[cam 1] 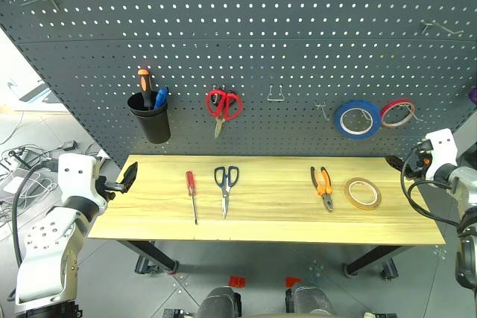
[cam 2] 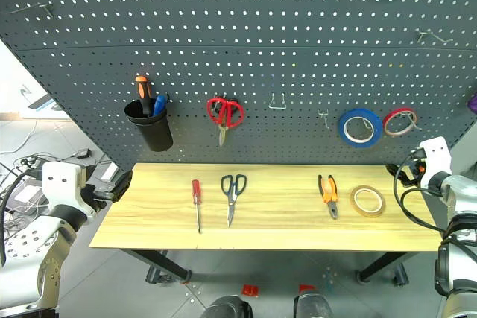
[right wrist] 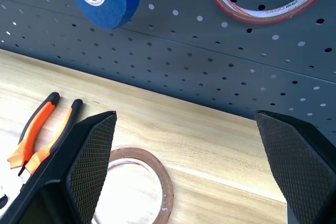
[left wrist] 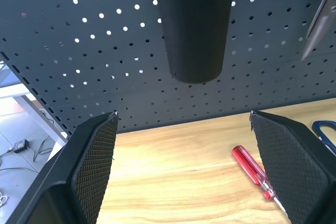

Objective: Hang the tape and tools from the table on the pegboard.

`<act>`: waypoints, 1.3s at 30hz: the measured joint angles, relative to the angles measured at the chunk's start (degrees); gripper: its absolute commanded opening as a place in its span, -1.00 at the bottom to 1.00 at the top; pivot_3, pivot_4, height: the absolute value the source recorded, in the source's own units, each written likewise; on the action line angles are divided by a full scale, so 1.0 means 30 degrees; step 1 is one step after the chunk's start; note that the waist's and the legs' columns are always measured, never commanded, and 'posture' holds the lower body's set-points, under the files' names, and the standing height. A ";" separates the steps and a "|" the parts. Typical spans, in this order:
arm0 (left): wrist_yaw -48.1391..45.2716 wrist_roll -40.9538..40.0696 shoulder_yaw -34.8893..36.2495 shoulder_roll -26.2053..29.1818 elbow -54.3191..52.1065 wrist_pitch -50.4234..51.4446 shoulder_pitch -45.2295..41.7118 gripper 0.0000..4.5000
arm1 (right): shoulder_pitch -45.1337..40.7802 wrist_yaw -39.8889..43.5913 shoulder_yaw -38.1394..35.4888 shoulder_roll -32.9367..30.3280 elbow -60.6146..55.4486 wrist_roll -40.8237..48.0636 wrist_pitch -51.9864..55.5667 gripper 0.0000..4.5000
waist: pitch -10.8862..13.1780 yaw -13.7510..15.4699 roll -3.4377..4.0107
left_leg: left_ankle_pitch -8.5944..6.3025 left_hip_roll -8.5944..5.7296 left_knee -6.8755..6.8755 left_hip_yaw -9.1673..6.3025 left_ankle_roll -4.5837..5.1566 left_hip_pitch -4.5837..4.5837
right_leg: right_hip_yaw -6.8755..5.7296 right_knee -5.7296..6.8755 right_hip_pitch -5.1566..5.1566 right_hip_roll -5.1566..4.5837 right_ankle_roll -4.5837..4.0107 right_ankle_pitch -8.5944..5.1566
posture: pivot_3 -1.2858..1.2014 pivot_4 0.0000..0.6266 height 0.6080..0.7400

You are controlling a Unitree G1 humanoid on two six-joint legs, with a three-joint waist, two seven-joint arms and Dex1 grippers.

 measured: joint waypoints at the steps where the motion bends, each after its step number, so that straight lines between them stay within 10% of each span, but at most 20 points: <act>1: 0.0010 0.0104 0.0001 0.0020 0.0001 -0.0001 0.0048 0.88 | 0.0000 -0.0018 0.0000 0.0018 0.0000 -0.0009 -0.0005 1.00 | 0.0000 -0.0004 0.0000 | 0.0000 0.0000 0.0000 0.0000 0.0000 0.0000 | 0.0001 0.0000 0.0000 0.0000 0.0000 0.0000 | -0.07 -0.81 1.00; 15: 0.0482 0.0358 0.0595 0.0022 -0.0144 0.0365 0.1345 0.88 | 0.1083 0.0302 0.0165 0.0528 -0.1822 -0.0002 0.0098 1.00 | 0.0218 0.0030 0.0010 | -0.0003 0.0007 0.0003 -0.0004 0.0006 -0.0003 | 0.0003 -0.0006 0.0000 -0.0004 -0.0002 -0.0001 | -0.07 -0.63 1.00; 24: 0.1058 -0.0636 -0.0149 -0.1452 -0.3007 0.2978 0.1455 0.88 | 0.4975 0.0837 0.0968 0.1241 -0.9501 0.0410 0.4885 1.00 | 0.1501 0.0103 0.0014 | -0.0001 0.0026 0.0015 -0.0002 0.0019 -0.0103 | -0.0003 -0.0013 -0.0072 -0.0026 -0.0024 0.0024 | -0.14 -0.28 1.00; 39: -0.6970 -0.1769 -0.8686 0.1695 -0.4899 0.3570 -0.3715 0.88 | 0.4536 -0.2375 0.3493 0.2238 -1.4354 -0.0841 1.1462 1.00 | 0.3774 -0.0875 -0.0095 | 0.0019 0.0083 0.0048 0.0102 0.0063 -0.0388 | -0.0020 0.0008 -0.0365 -0.0020 -0.0064 0.0094 | -0.20 0.09 1.00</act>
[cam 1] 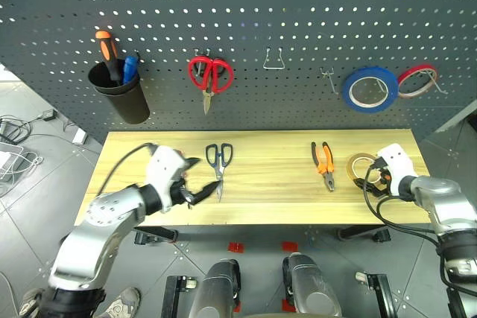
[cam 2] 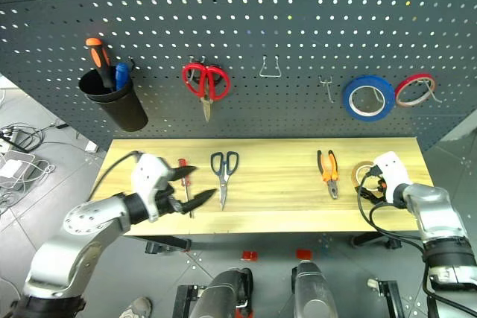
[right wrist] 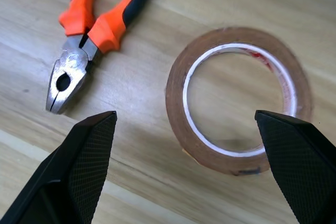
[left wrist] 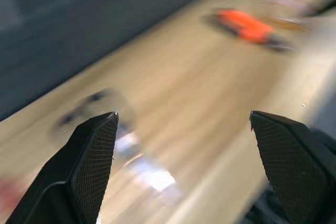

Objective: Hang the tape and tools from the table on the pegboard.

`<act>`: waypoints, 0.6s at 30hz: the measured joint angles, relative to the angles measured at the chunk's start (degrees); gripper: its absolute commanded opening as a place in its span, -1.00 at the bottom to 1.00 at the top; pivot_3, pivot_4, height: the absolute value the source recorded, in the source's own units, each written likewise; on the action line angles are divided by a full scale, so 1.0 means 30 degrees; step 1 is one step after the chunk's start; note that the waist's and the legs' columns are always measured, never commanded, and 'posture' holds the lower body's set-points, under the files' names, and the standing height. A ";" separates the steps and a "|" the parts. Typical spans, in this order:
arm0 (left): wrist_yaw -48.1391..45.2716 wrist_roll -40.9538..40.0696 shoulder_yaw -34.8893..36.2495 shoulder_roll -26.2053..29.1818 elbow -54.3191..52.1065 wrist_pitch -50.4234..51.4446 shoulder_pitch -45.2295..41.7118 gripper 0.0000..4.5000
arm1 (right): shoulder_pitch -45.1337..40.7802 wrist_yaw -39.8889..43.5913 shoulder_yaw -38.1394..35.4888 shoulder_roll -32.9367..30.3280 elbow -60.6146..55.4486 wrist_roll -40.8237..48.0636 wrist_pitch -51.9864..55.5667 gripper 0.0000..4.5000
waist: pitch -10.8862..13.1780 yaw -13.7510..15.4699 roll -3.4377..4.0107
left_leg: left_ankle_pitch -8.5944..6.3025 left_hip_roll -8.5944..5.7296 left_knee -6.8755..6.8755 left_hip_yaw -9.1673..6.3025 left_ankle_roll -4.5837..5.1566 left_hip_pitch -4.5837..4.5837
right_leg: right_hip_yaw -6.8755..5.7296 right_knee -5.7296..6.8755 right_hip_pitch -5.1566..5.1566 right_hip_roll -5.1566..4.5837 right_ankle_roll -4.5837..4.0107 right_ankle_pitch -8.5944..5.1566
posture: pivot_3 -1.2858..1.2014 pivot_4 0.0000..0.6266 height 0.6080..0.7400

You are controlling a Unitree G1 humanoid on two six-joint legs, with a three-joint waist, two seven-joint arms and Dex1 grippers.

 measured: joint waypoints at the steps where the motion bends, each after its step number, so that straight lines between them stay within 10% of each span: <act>1: -0.0317 0.0074 -0.0436 -0.0009 0.0175 -0.0105 -0.0426 0.88 | -0.0402 -0.0068 0.0192 0.0148 0.0540 -0.0080 -0.0065 1.00 | 0.0083 -0.0101 -0.0019 | 0.0002 0.0008 -0.0004 0.0001 -0.0002 0.0002 | -0.0004 0.0001 0.0000 0.0008 -0.0002 -0.0001 | -0.20 0.10 1.00; 10: -0.1734 0.2058 -0.3754 -0.1098 0.2641 -0.1726 -0.3082 0.89 | -0.4877 -0.0858 0.2028 0.1477 0.8766 -0.2199 -0.3932 0.75 | 0.0595 -0.0475 -0.0250 | 0.0020 0.0018 0.0020 0.0057 -0.0024 -0.0008 | -0.0008 -0.0007 -0.0003 0.0021 0.0012 0.0005 | -0.19 0.07 1.00; 18: -0.2722 0.2409 -0.4192 -0.1125 0.2851 -0.2458 -0.3217 0.89 | -0.7419 0.1068 0.3269 0.1757 1.2436 -0.3141 -0.4077 -0.46 | 0.0594 -0.0587 -0.0256 | 0.0032 0.0014 0.0052 0.0042 -0.0033 0.0009 | -0.0016 0.0011 0.0022 0.0021 0.0061 0.0033 | -0.19 -0.03 1.00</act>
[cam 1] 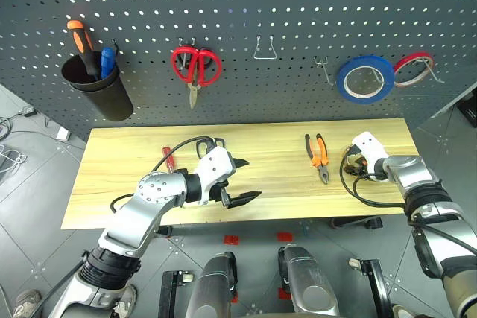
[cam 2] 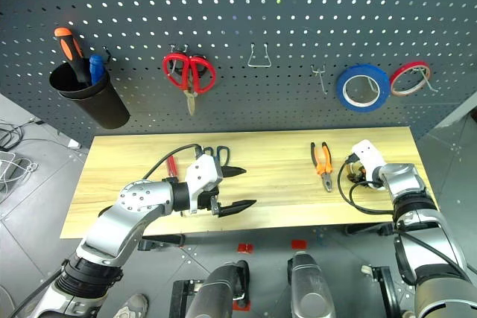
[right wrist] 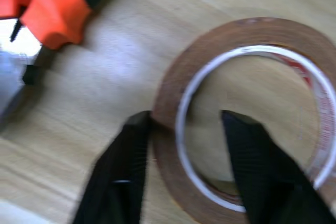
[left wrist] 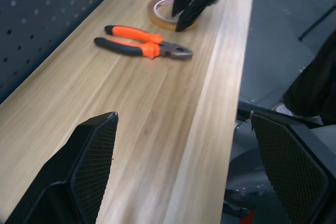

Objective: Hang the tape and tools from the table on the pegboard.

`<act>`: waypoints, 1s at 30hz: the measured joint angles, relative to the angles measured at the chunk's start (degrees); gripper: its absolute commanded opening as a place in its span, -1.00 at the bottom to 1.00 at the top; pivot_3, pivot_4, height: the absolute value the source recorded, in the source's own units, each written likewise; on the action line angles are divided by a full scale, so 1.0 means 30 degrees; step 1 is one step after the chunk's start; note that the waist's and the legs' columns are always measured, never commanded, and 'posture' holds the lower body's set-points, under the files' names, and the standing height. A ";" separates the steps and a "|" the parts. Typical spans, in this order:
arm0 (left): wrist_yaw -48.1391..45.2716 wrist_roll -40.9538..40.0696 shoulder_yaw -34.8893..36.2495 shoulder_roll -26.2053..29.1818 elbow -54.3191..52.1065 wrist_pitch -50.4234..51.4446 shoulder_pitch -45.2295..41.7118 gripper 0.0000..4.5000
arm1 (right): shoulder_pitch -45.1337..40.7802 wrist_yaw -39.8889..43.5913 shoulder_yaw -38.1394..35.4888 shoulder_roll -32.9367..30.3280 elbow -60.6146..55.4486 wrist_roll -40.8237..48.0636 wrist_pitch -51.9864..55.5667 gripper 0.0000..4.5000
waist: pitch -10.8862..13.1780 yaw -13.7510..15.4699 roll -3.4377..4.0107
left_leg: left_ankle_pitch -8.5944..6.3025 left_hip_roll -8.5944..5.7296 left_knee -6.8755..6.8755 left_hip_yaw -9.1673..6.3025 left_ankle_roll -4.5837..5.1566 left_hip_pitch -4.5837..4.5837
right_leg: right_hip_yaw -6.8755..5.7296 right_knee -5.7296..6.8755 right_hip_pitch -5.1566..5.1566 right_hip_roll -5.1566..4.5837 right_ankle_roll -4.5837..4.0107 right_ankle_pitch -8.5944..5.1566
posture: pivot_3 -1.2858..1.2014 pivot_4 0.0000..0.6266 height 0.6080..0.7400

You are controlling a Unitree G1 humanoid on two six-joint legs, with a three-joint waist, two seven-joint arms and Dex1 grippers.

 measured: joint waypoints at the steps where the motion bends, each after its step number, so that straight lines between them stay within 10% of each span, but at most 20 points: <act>1: -0.0144 -0.0004 -0.0054 0.0000 0.0000 -0.0004 0.0000 0.89 | -0.0151 0.0221 0.0040 0.0030 0.0230 -0.0033 0.0043 -0.61 | -0.0001 0.0000 -0.0002 | 0.0001 0.0000 0.0003 0.0000 -0.0002 0.0000 | 0.0000 0.0001 0.0000 0.0000 0.0003 0.0001 | -0.19 -0.06 1.00; 8: -0.0317 0.0056 0.0086 0.0006 0.0010 -0.0629 0.0050 0.89 | 0.0920 -0.0520 -0.0063 -0.0209 -0.1150 -0.0343 -0.1248 -0.81 | -0.0031 0.0042 -0.0028 | 0.0033 -0.0007 0.0016 0.0002 -0.0058 -0.0010 | 0.0000 0.0004 -0.0011 -0.0001 0.0021 0.0011 | -0.20 -0.10 1.00; 22: -0.0136 -0.1404 0.2616 -0.0061 -0.0203 -0.0355 0.1299 0.89 | 1.4181 -0.7890 -0.2268 0.1205 -2.3652 -0.2463 -0.4061 -0.81 | -0.0046 -0.0118 0.0005 | 0.0082 -0.0011 -0.0014 0.0040 -0.0143 -0.0096 | 0.0080 0.0224 -0.0262 0.0017 0.0035 0.0004 | -0.23 -0.13 1.00; 30: 0.0590 -0.1352 0.2906 -0.0381 -0.0318 -0.0532 0.1393 0.89 | 1.0758 -0.9627 -0.0833 0.3224 -2.5217 -0.3816 -0.7519 -0.81 | -0.0058 -0.0105 -0.0025 | 0.0286 -0.0005 -0.0024 0.0015 -0.0109 -0.0054 | 0.0092 0.0328 -0.0288 0.0045 0.0005 0.0135 | -0.23 -0.17 1.00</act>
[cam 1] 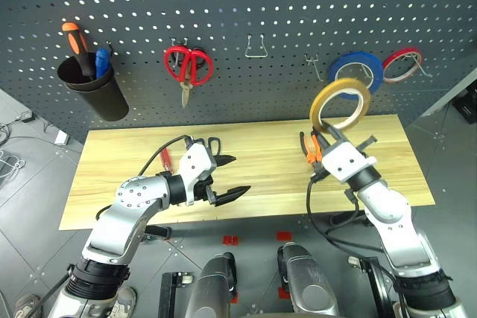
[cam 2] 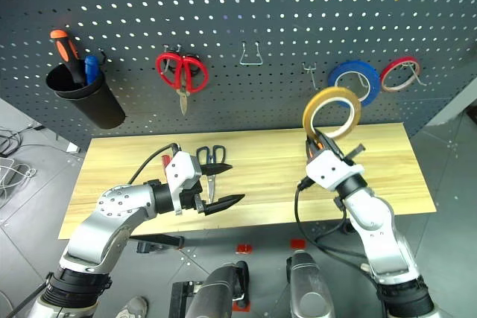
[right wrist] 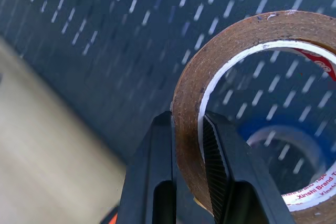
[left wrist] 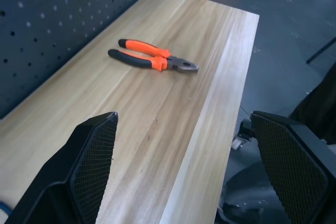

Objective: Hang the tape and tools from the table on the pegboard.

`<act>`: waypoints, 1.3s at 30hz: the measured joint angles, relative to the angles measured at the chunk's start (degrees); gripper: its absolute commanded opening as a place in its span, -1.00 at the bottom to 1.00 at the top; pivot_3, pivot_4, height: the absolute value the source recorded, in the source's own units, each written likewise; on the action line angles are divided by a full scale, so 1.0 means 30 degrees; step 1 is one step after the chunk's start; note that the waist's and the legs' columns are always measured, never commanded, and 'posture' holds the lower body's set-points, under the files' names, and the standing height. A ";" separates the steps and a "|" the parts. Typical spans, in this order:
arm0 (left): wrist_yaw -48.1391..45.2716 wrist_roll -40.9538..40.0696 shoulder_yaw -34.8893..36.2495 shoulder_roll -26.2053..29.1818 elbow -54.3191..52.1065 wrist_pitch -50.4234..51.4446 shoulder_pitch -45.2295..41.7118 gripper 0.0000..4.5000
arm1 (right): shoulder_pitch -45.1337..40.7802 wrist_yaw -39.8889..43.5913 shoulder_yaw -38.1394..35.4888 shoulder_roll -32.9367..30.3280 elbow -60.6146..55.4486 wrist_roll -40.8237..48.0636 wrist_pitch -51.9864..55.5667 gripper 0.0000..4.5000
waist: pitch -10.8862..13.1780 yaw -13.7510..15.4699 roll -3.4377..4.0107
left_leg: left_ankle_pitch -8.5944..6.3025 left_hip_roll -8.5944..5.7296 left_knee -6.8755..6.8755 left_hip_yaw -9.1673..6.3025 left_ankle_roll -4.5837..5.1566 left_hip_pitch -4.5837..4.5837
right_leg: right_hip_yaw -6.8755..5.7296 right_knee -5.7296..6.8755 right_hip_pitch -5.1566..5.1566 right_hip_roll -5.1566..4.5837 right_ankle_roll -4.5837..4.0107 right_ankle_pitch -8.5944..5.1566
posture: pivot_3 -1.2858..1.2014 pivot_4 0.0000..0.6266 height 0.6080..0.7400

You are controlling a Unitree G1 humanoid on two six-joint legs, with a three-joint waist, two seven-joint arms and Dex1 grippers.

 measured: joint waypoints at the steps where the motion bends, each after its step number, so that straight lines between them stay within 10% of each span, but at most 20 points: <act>1: 0.0125 -0.0025 0.0008 -0.0275 0.0004 -0.0006 -0.0308 0.89 | -0.0805 -0.0003 -0.0051 0.0188 0.0923 0.0178 -0.0056 -0.81 | -0.0011 0.0037 -0.0018 | 0.0021 -0.0007 0.0000 0.0000 0.0009 -0.0005 | 0.0000 -0.0002 -0.0001 -0.0002 -0.0004 0.0021 | -0.22 -0.18 1.00; 10: 0.0684 -0.0318 0.0291 -0.0586 0.0008 -0.0092 -0.0989 0.89 | -0.5875 0.0581 0.0630 0.1208 0.9668 0.0997 -0.2395 -0.81 | -0.0023 -0.0214 -0.0039 | 0.0074 0.0005 -0.0030 0.0042 -0.0054 -0.0033 | 0.0005 -0.0011 -0.0037 0.0002 -0.0026 0.0036 | -0.22 -0.18 1.00; 17: 0.0572 -0.0086 0.0459 0.0426 0.0234 -0.0268 -0.0102 0.89 | -0.5737 0.1273 0.0550 0.1336 1.0573 0.1765 -0.1721 0.25 | -0.0026 -0.0106 -0.0040 | 0.0062 0.0007 -0.0024 0.0031 -0.0032 -0.0042 | 0.0007 -0.0008 -0.0038 -0.0002 -0.0026 0.0036 | -0.22 -0.16 1.00; 22: -0.0618 0.0661 0.0448 0.2385 0.0838 -0.1056 0.1593 0.89 | -0.2645 0.1078 -0.0922 0.2856 0.8377 0.3382 0.5770 0.99 | -0.0026 -0.0028 -0.0040 | 0.0032 0.0025 -0.0031 0.0022 0.0018 -0.0044 | 0.0019 -0.0002 -0.0048 -0.0003 -0.0050 0.0048 | -0.22 -0.13 1.00; 30: -0.1775 0.1293 0.0323 0.3175 0.1092 -0.1794 0.2272 0.89 | -0.4687 -0.2167 -0.2455 0.5670 0.7994 0.4012 1.4556 0.99 | -0.0028 -0.0086 -0.0038 | 0.0032 0.0023 -0.0039 0.0027 0.0018 -0.0077 | 0.0032 0.0004 -0.0130 0.0002 -0.0097 0.0077 | -0.22 -0.13 1.00; 39: -0.1761 0.1368 0.0240 0.3130 0.1150 -0.1891 0.2209 0.89 | -0.7917 -0.3901 -0.3874 0.6180 1.3969 0.4751 1.5511 0.99 | -0.0032 -0.0171 -0.0036 | 0.0074 0.0016 -0.0014 0.0064 -0.0030 -0.0301 | 0.0031 0.0032 -0.0342 -0.0001 -0.0097 0.0089 | -0.22 -0.13 1.00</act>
